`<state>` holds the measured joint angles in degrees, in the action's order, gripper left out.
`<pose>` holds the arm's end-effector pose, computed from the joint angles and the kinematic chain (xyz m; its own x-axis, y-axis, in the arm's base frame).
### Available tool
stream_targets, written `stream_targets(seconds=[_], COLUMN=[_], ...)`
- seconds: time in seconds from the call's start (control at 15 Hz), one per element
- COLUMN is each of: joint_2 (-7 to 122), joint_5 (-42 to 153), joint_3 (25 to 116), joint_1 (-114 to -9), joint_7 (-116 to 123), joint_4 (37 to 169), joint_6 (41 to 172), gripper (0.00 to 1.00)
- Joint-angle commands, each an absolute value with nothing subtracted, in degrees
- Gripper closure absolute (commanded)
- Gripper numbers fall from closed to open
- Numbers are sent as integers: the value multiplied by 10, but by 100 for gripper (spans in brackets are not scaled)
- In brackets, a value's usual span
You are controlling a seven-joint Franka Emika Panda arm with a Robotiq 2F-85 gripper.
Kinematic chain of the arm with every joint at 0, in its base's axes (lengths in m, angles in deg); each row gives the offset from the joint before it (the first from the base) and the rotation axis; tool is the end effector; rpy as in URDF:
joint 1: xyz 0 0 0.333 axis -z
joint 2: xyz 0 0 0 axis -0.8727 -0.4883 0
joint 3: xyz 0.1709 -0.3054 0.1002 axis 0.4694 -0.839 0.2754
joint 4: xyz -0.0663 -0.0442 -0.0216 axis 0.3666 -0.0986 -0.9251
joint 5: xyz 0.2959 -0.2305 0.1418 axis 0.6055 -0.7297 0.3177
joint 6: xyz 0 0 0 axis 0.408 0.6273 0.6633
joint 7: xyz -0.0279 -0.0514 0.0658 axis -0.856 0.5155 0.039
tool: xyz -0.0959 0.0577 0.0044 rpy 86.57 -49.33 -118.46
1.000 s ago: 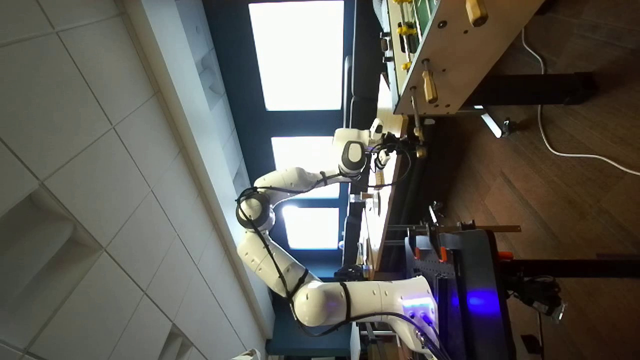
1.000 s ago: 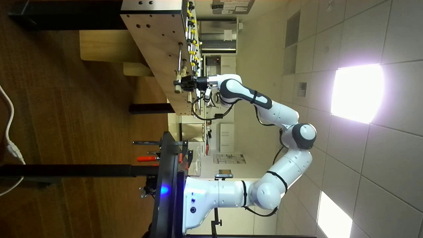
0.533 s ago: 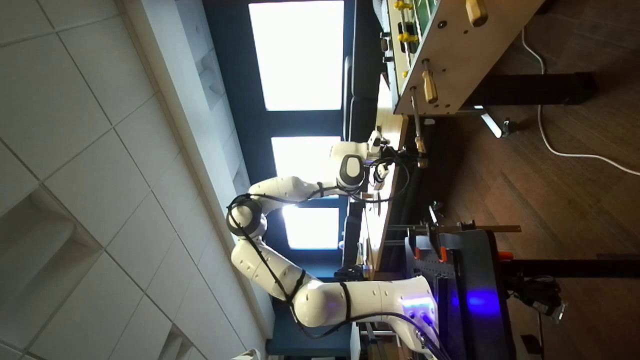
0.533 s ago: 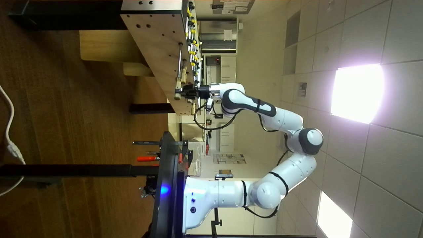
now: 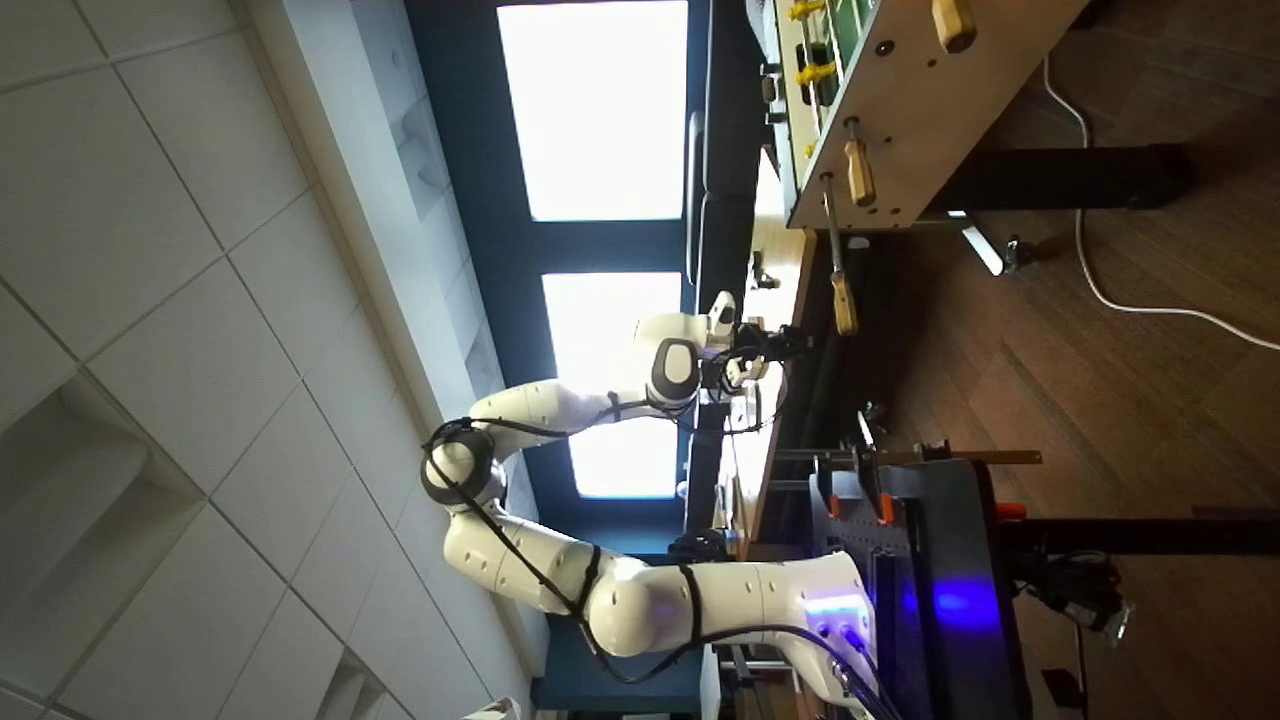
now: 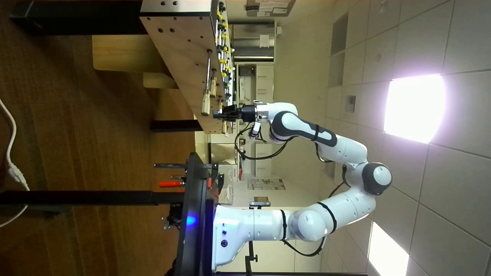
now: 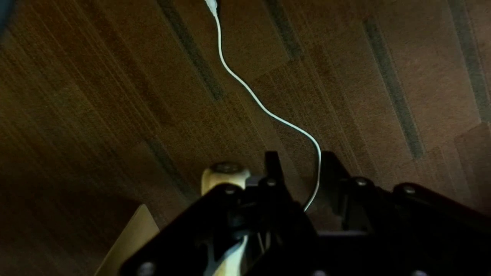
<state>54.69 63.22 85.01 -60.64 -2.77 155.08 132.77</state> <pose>0.4595 0.0871 0.1803 0.9903 0.1279 -0.0540 0.1229 -0.9886 -0.0875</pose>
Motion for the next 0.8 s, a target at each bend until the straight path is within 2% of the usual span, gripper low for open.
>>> stream_targets(seconds=[0.0,0.33,0.73], joint_2=[684,813,911], joint_5=[667,620,597], joint_3=[879,858,846], joint_1=[-620,-666,-673], joint_7=[-31,1,14], joint_4=[1599,1587,1531], joint_6=[1247,1117,977], gripper=[37,0,0])
